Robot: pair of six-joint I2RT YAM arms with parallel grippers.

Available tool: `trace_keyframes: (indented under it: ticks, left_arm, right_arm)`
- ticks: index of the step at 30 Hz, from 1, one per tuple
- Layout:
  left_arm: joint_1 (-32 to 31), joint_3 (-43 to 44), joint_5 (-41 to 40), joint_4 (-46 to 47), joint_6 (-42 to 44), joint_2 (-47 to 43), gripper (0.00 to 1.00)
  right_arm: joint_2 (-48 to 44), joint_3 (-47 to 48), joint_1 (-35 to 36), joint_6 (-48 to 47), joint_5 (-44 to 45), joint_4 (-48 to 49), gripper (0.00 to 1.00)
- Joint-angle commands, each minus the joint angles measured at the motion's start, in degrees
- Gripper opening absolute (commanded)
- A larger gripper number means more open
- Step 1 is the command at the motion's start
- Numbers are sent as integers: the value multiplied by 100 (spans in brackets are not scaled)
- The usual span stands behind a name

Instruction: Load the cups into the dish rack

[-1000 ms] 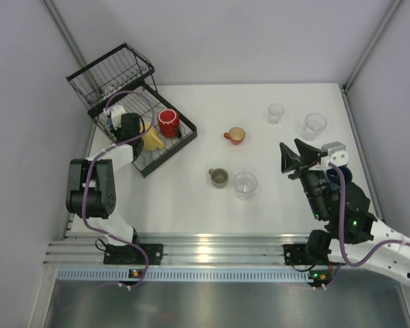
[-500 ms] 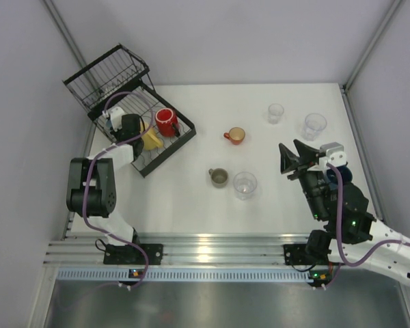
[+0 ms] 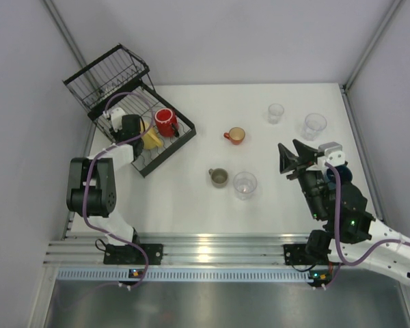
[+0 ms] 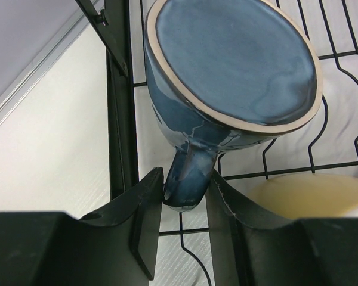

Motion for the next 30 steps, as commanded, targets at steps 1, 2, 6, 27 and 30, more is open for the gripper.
trace_keyframes:
  ticks: [1, 2, 6, 27, 30]
  left_arm:
    - [31, 165, -43, 89, 13, -303, 39]
    - [31, 148, -43, 89, -5, -312, 40]
    - [31, 95, 9, 80, -57, -347, 38]
    - [31, -37, 273, -114, -497, -435, 30]
    - [31, -54, 220, -131, -497, -462, 34]
  right_arm:
    - [-63, 55, -69, 26, -2, 294, 46]
    - [-72, 46, -60, 35, 7, 294, 46]
    - [-116, 46, -69, 61, -1, 250, 46]
    - [-160, 72, -69, 132, -2, 153, 46]
    - [-151, 72, -69, 132, -10, 153, 46]
